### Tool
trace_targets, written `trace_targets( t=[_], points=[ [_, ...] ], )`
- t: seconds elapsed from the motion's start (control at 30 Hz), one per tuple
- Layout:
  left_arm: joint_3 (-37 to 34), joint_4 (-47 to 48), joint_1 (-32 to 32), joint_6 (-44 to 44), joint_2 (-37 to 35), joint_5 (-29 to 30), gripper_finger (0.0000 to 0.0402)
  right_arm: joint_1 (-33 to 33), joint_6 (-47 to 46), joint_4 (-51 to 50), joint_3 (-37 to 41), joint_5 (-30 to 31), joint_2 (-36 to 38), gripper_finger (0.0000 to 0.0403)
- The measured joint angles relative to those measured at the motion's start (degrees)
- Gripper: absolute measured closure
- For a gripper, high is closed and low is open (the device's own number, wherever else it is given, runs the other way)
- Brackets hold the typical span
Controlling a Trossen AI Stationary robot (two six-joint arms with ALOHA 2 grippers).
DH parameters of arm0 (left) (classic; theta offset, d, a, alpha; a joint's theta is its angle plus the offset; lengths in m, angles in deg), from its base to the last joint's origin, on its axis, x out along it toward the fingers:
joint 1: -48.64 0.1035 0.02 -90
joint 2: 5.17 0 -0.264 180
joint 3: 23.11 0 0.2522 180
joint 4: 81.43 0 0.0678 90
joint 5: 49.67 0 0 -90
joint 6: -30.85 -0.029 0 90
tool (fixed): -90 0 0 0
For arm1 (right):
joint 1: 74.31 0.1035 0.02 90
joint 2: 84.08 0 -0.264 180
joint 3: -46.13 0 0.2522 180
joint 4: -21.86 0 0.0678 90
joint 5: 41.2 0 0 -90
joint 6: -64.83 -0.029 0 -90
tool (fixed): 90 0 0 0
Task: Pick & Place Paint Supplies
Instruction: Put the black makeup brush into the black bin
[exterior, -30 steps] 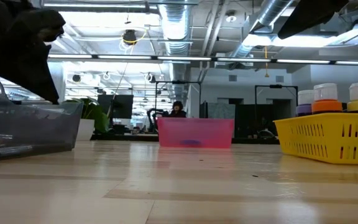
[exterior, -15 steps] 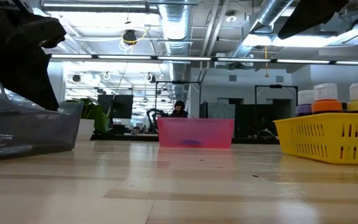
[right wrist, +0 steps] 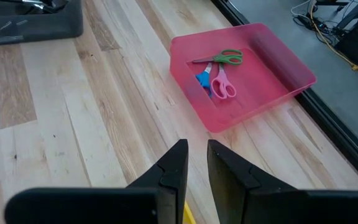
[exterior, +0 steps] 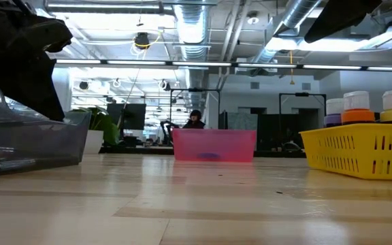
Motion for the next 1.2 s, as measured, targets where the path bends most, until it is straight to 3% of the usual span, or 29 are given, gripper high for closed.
trace_targets(
  t=[0.8,1.2],
  points=[
    [0.0,4.33,1.7,-1.48,-0.09,-0.03,0.0401,-0.01,-0.25,0.18,0.0,0.02,0.0,0.0346],
    [-2.33,-0.7,1.64,-7.74,-0.09,-0.94,0.0402,-0.02,-0.46,0.15,0.0,0.02,0.0,0.0346]
  ],
)
